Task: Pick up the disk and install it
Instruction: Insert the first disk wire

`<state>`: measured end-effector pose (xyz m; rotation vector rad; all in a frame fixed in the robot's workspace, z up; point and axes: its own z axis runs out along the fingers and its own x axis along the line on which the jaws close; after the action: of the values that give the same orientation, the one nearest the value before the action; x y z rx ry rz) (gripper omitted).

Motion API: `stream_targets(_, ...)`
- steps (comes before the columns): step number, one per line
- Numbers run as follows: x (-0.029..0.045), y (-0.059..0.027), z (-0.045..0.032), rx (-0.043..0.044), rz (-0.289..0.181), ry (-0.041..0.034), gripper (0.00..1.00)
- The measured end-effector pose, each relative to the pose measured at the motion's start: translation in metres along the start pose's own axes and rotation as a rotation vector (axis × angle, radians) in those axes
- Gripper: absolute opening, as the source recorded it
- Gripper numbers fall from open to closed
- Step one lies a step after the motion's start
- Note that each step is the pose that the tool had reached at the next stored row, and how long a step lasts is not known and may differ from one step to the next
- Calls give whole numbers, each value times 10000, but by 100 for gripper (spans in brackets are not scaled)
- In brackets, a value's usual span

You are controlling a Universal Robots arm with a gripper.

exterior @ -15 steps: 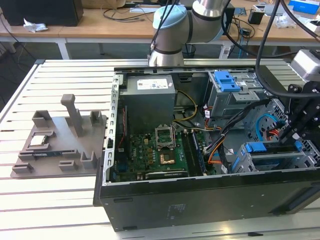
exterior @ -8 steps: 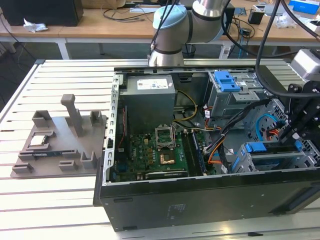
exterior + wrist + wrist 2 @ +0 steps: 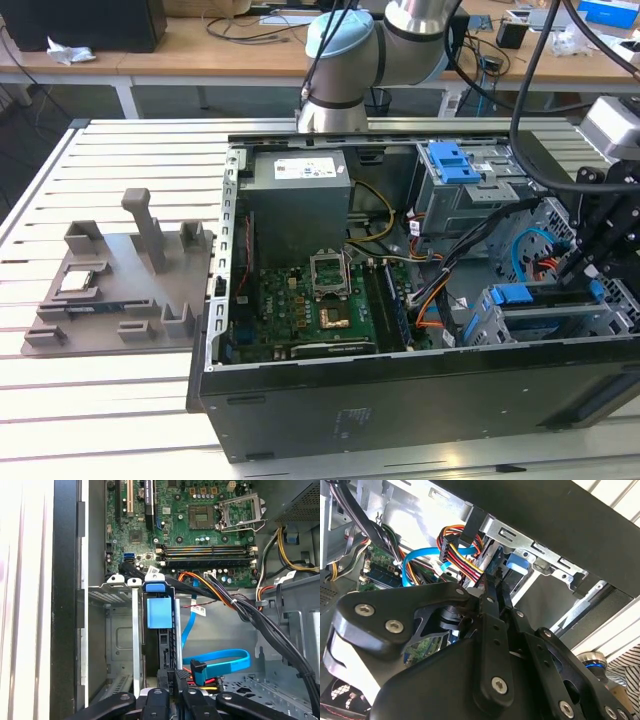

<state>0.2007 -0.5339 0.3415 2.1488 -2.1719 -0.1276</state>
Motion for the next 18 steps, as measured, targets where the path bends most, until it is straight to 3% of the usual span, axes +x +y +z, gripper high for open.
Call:
stream_targets(6,12,-6,52,-3,0,1,17)
stream_targets(12,13,-6,58,-4,1,2,17)
stream_targets(14,13,-6,58,-3,2,3,18)
stream_targets(15,12,-6,56,-3,2,9,24)
stream_targets(16,11,-3,33,-3,2,8,24)
stream_targets(18,-24,17,-142,-3,1,9,24)
